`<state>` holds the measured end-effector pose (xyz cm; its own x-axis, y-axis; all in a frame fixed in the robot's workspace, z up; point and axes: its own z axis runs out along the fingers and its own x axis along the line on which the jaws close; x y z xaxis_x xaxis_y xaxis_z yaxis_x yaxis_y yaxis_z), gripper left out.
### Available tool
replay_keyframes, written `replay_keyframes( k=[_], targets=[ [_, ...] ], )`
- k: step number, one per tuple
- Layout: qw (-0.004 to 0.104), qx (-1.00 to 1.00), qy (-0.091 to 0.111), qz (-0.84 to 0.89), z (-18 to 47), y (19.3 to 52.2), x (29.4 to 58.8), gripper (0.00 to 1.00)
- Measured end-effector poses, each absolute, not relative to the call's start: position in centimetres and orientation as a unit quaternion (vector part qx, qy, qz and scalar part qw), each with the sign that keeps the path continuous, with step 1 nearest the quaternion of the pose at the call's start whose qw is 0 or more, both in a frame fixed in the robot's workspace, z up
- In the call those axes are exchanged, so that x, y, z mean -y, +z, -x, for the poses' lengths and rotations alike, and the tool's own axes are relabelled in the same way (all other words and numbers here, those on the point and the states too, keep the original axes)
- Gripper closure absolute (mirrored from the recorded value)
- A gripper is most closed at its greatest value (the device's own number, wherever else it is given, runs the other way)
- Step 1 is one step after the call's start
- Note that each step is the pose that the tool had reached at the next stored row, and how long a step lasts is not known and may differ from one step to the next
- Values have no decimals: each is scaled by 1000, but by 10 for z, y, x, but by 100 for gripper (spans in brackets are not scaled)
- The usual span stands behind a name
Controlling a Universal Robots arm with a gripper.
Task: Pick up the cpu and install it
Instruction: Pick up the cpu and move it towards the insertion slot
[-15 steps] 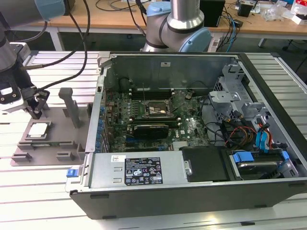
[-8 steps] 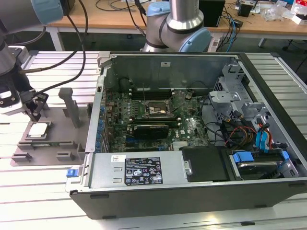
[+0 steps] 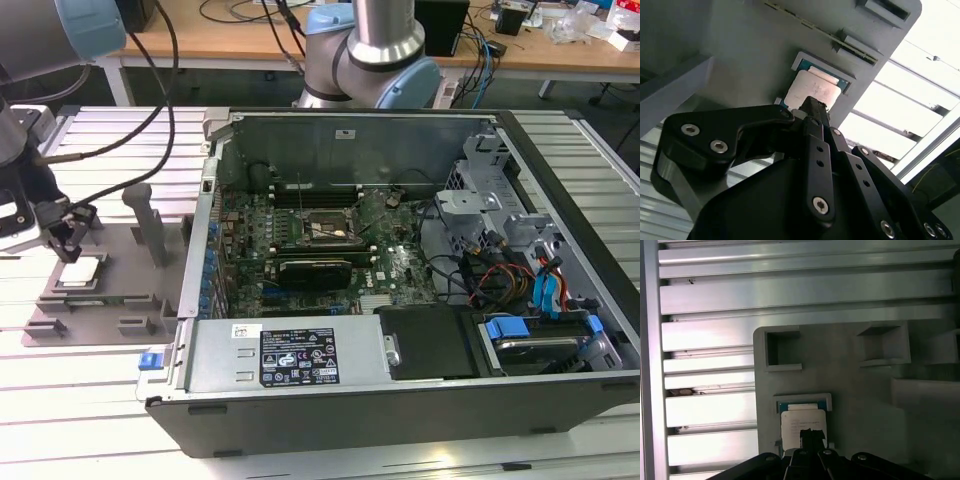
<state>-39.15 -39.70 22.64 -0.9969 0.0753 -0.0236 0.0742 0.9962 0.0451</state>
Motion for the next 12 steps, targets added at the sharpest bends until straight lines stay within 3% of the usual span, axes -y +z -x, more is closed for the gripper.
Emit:
replay_keyframes(
  k=[12],
  targets=[
    [13,-999,22,-37,392,221,404,89]
  ],
)
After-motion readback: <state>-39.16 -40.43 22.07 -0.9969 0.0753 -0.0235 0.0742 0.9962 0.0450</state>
